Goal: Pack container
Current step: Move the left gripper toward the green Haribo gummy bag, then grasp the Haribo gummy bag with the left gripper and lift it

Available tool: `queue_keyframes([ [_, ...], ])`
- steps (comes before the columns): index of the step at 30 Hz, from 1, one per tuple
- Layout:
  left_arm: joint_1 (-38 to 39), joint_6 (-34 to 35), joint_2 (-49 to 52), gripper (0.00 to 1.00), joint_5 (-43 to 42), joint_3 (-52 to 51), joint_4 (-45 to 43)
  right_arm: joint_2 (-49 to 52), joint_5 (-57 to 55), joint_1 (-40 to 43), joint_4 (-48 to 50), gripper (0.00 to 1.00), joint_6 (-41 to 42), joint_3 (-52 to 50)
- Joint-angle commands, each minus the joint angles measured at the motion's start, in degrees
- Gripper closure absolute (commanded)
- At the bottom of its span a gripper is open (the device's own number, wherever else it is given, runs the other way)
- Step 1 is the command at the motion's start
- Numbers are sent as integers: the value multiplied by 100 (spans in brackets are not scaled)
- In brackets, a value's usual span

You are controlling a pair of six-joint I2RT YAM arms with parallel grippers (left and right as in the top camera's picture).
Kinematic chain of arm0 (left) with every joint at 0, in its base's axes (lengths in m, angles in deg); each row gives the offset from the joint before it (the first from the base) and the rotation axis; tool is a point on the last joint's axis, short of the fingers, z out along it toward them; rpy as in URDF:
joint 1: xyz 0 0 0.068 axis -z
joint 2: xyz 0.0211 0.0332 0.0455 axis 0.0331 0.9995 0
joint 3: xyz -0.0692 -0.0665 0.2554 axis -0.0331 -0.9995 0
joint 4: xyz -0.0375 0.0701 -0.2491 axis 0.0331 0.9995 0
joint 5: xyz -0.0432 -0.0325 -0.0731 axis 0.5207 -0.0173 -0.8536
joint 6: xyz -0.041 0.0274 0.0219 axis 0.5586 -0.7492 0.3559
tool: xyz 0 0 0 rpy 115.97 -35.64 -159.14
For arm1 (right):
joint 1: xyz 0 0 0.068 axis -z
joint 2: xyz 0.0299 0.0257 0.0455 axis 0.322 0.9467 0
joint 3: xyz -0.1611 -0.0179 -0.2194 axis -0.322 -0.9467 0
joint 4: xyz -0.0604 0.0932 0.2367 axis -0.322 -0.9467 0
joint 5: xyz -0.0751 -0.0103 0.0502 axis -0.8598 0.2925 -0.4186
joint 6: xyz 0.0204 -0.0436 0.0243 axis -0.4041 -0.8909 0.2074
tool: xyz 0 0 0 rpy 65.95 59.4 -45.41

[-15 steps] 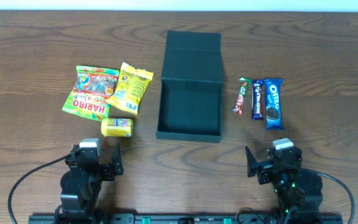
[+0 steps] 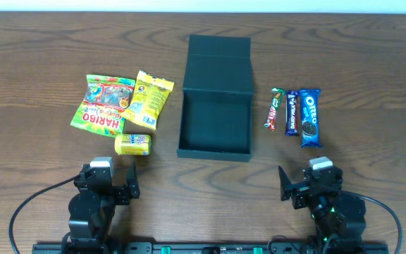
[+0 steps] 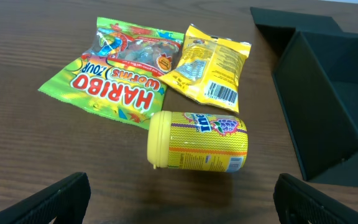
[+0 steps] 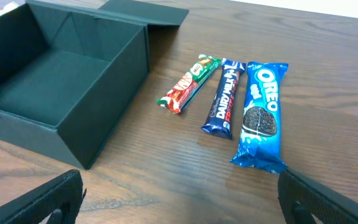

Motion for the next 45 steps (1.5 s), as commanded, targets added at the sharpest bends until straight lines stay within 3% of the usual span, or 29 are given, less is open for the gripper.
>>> queue_keyframes([
  [1,-39,-122,-37,5,-15,-92,-15,-35,-59,-42,7,1,-57,-28],
  [19,-37,-94,-37,5,-50,-92,-20,-35,-59,-42,4,1,-57,-31],
  [24,-35,522,-37,5,-542,-90,-17,-35,-59,-42,4,1,-57,-31],
  [28,-37,531,-37,5,-337,-90,-127,-35,-59,-42,4,1,-57,-28],
  [32,-35,549,-37,4,-909,-90,-131,-35,-59,-42,7,1,-57,-28],
  [36,-35,546,-35,5,-1650,-90,-675,-35,-59,-42,4,1,-57,-31],
  [40,-35,535,103,4,-1423,203,-1652,-35,-59,-42,7,1,-57,-31],
  [45,-35,-721,1829,5,-872,1617,-1532,-35,-59,-42,4,1,-57,-31],
])
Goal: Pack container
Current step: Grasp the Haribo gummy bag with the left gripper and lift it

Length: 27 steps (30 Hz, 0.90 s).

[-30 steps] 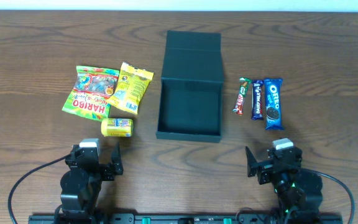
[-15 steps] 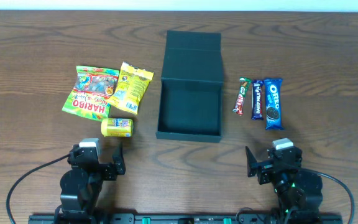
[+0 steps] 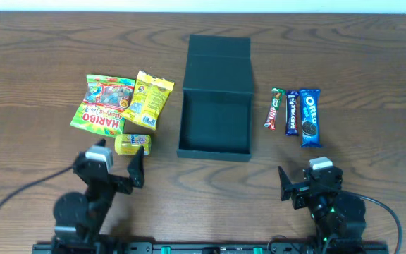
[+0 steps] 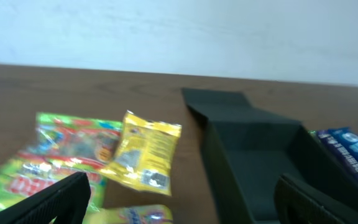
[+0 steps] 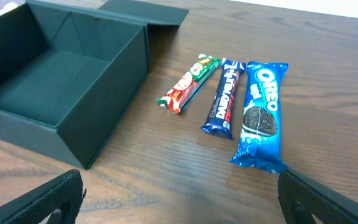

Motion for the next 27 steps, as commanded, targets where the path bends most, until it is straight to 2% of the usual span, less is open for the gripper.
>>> queue_keyframes([
  [1,-35,-1012,1285,5,273,1036,190,-35,-59,-42,11,1,-57,-22],
  [6,-35,-1784,3624,5,553,2588,964,-35,-59,-42,11,1,-57,-22],
  [9,-37,-1788,4780,5,1139,3451,1237,-35,-59,-42,11,1,-57,-24],
  [12,-37,-1792,5663,4,1373,4151,1014,-35,-59,-42,11,1,-57,-24],
  [17,-74,-1982,6328,5,1480,4350,345,-35,-59,-42,11,1,-57,-24],
  [27,-881,-2188,7923,5,1261,4350,378,-35,-59,-42,11,1,-57,-22],
])
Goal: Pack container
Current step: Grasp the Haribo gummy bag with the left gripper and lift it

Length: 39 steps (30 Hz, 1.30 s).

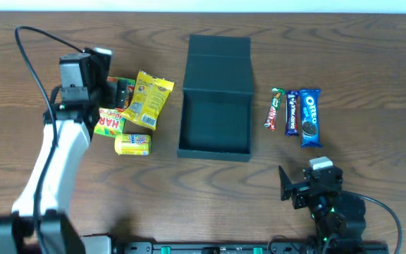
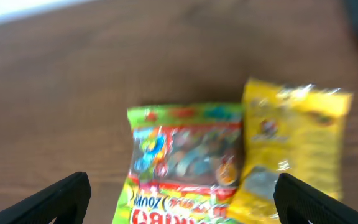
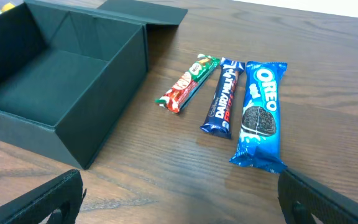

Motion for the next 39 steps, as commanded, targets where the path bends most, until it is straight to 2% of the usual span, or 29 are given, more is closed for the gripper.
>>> queue_keyframes([
  [1,-155,-197,492,5,-127,83,24,-35,-35,-42,-4,1,-57,-17],
  [5,-155,-424,1088,3,-210,83,26,-35,-35,-42,-4,1,-57,-17],
  [12,-273,-420,1950,0,-190,83,-11,-35,-35,-42,-4,1,-57,-15],
  [13,-304,-417,2037,5,-190,83,-26,-35,-35,-42,-4,1,-57,-17],
  [16,-385,-374,2258,14,-197,83,-68,-35,-33,-42,-4,1,-57,-15],
  [19,-424,-374,2352,30,-203,83,-87,-35,-35,-42,-4,1,-57,-15],
  [21,-428,-374,2350,34,-205,83,-116,-35,-35,-42,-4,1,-59,-15],
  [24,-428,-374,2350,48,-210,83,-151,-35,-35,-42,-2,1,-57,-15],
  [28,-426,-372,2350,59,-210,83,-146,-35,-35,-42,-4,1,-57,-17],
  [32,-426,-310,2306,63,-205,85,-131,-35,-35,-42,-4,1,-57,-15],
  [36,-426,-190,2140,78,-188,90,-120,-35,-35,-42,-4,1,-57,-15],
  [39,-426,-72,1858,80,-151,90,-122,-35,-35,-42,-4,1,-57,-15],
])
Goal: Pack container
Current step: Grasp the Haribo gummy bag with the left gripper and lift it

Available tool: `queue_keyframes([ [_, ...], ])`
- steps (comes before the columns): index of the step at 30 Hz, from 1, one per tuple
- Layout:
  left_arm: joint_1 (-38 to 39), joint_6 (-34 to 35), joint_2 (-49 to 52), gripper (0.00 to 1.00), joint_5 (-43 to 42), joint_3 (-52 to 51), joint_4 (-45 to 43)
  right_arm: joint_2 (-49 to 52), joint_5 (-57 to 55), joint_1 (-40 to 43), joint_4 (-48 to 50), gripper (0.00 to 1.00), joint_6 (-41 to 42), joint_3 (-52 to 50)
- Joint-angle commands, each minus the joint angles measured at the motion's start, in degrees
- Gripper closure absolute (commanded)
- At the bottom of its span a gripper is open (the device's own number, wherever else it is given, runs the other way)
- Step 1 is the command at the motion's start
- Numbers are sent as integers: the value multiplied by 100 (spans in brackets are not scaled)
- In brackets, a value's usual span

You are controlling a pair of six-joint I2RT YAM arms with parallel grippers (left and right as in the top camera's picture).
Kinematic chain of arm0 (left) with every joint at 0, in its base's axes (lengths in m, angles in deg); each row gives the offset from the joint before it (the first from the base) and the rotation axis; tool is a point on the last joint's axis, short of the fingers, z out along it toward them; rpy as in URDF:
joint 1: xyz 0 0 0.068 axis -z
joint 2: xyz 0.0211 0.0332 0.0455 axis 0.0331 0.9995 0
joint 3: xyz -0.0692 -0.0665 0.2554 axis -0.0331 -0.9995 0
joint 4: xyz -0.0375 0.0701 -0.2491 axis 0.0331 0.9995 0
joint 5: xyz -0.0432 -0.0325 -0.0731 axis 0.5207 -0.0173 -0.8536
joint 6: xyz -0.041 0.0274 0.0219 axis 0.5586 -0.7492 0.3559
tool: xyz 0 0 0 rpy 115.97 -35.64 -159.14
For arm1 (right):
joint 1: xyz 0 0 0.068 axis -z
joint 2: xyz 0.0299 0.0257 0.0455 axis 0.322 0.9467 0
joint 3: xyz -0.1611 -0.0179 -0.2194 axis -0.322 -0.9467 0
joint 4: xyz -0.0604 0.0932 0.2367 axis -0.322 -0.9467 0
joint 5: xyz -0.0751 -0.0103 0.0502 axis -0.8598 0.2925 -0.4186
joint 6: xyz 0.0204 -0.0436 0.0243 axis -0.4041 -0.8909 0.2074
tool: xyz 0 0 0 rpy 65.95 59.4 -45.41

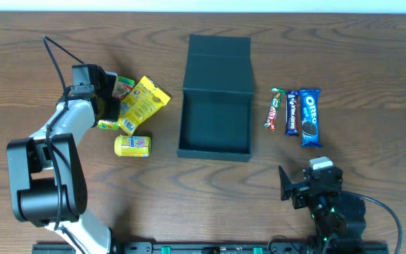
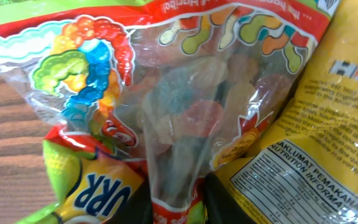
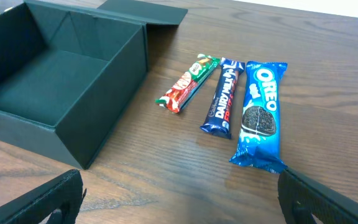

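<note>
The Haribo worms bag [image 2: 166, 93] fills the left wrist view, crumpled, with a fold of it pinched in my left gripper [image 2: 174, 200]. Overhead, that gripper [image 1: 110, 106] sits at the table's left on the bunched bag [image 1: 123, 85]. A yellow sweets bag [image 1: 143, 101] touches it on the right. A yellow tub [image 1: 133, 145] lies nearer the front. The open dark box [image 1: 213, 153] is in the middle, its inside showing nothing. My right gripper [image 3: 179, 205] stands open near the front edge, holding nothing.
The box's lid [image 1: 219, 63] lies flat behind it. Right of the box lie a red-green bar [image 3: 188, 84], a Dairy Milk bar [image 3: 224, 96] and an Oreo pack [image 3: 261, 115]. A black cable [image 1: 56, 53] trails from the left arm.
My left gripper was open above the flat Haribo bag; now it is down on the bag and shut on a fold of it. The bag is bunched up, the yellow bag turned slightly. Right arm unchanged.
Both grippers stood open at the front edge, the sweets lying flat beside the box. The left one was then raised, then open over the Haribo bag at the far left, and is now shut on it. The right arm stayed still throughout.
</note>
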Motion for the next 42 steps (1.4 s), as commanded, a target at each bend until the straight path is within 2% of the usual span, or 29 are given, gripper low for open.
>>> queue_keyframes([
  [1,-55,125,-306,80,166,2,48,-35,-35,-42,-4,1,-59,-15],
  [13,-42,382,-2124,94,52,2,385,-35,-35,-42,-4,1,-61,-17],
  [18,-42,557,-2647,94,-114,2,748,-35,-35,-42,-4,1,-59,-17],
  [19,-42,557,-2704,87,-111,2,813,-35,-35,-42,-4,1,-59,-15],
  [20,-42,555,-2730,75,-92,2,876,-35,-35,-42,-4,1,-59,-15],
  [21,-44,553,-2730,56,-13,0,929,-35,-35,-42,-4,1,-59,-17],
  [22,-48,544,-2697,41,63,-7,957,-35,-35,-42,-4,1,-59,-17],
  [24,-68,485,-2557,29,271,-20,955,-35,-35,-42,-4,1,-59,-15],
  [34,-94,245,-931,28,297,-20,769,-35,-35,-42,-4,1,-59,-15],
  [42,-122,225,63,27,321,-20,210,-35,-33,-42,-4,1,-59,-15],
])
